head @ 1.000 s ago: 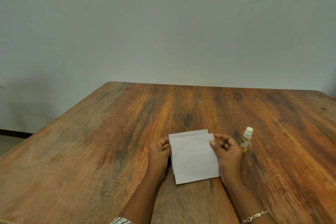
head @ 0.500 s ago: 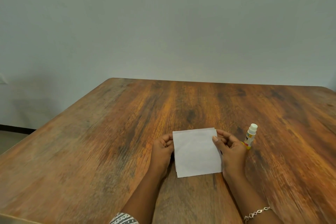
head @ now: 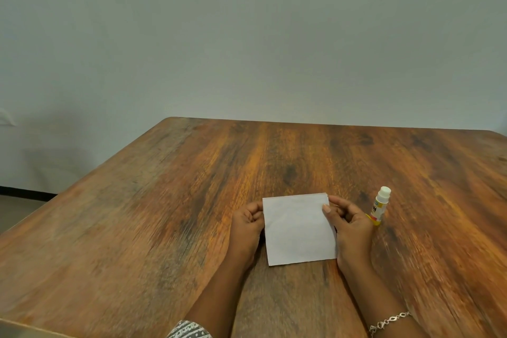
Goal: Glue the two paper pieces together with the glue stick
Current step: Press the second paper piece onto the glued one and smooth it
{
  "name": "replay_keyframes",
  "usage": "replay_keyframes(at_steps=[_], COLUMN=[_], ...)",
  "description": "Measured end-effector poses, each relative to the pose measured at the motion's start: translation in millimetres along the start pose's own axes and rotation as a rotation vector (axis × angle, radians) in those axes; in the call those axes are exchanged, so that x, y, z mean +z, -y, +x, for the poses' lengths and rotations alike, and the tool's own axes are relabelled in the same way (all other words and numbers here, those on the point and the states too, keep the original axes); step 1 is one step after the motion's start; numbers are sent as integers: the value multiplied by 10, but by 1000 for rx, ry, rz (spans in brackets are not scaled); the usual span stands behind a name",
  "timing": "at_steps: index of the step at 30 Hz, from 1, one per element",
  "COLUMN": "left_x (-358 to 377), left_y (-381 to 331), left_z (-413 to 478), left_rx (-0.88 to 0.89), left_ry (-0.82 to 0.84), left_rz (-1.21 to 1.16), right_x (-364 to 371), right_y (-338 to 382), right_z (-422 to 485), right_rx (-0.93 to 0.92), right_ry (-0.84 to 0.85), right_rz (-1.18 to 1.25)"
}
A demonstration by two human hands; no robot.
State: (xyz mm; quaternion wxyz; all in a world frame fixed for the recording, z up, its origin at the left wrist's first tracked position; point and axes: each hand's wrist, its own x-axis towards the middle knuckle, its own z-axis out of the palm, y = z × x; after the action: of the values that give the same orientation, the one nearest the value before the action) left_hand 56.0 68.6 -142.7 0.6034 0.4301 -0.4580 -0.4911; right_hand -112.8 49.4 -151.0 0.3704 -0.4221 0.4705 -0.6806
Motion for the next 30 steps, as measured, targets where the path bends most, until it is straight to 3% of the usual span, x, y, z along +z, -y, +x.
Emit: replay_keyframes(at_steps=[30], left_x=[15], left_y=[14], left_z=[5], left_rx=[-14], left_ry=[-11], left_rz=[9], right_x=[4], right_y=[-25], right_z=[24], right_rx=[92], right_ry=[-25], right_rz=[-79])
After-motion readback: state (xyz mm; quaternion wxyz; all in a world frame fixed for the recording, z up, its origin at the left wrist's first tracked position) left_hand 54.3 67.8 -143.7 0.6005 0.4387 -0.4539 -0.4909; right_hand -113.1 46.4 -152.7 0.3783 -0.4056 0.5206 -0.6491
